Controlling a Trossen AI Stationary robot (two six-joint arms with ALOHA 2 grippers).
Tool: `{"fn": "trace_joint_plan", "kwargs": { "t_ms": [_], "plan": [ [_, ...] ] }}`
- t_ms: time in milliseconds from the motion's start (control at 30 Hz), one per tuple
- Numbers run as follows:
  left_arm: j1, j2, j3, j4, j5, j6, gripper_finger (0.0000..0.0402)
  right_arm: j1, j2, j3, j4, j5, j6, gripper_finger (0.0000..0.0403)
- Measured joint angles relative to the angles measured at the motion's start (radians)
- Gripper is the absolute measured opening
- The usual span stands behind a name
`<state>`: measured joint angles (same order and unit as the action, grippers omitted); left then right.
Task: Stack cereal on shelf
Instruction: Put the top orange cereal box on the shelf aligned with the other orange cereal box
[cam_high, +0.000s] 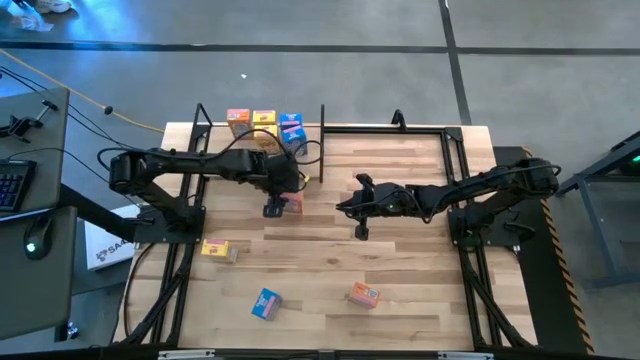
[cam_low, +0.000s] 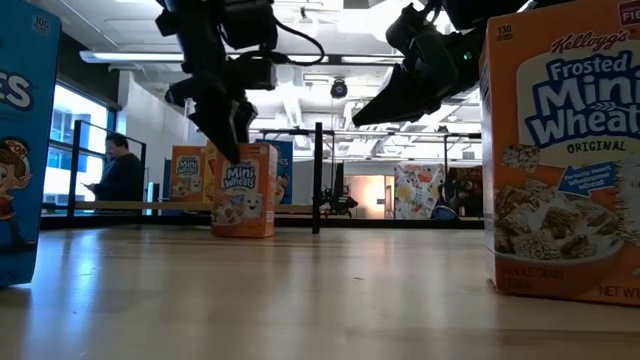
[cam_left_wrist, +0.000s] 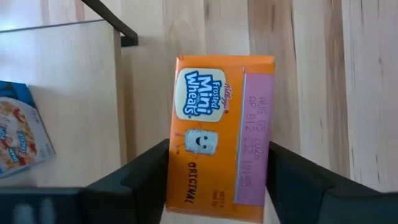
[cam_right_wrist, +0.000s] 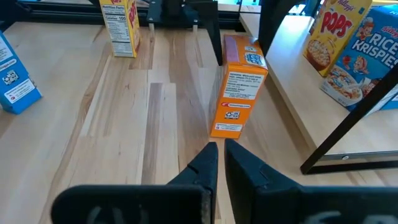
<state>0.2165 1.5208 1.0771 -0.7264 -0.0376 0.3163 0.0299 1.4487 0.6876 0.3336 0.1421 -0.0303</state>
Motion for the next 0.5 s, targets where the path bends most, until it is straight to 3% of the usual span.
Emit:
{"fn": "trace_joint_plan", "kwargs": {
  "t_ms": [267, 500],
  "plan": [
    [0.000, -0.002, 0.001, -0.030, 0.001, 0.008, 0.0162, 0.000, 0.000, 0.000, 0.000, 0.000, 0.000, 0.0016],
    [0.002, -0.050, 0.029, -0.108, -0.003, 0.045, 0.0151, 0.000, 0.000, 0.000, 0.000, 0.000, 0.000, 0.0016]
  ]
}}
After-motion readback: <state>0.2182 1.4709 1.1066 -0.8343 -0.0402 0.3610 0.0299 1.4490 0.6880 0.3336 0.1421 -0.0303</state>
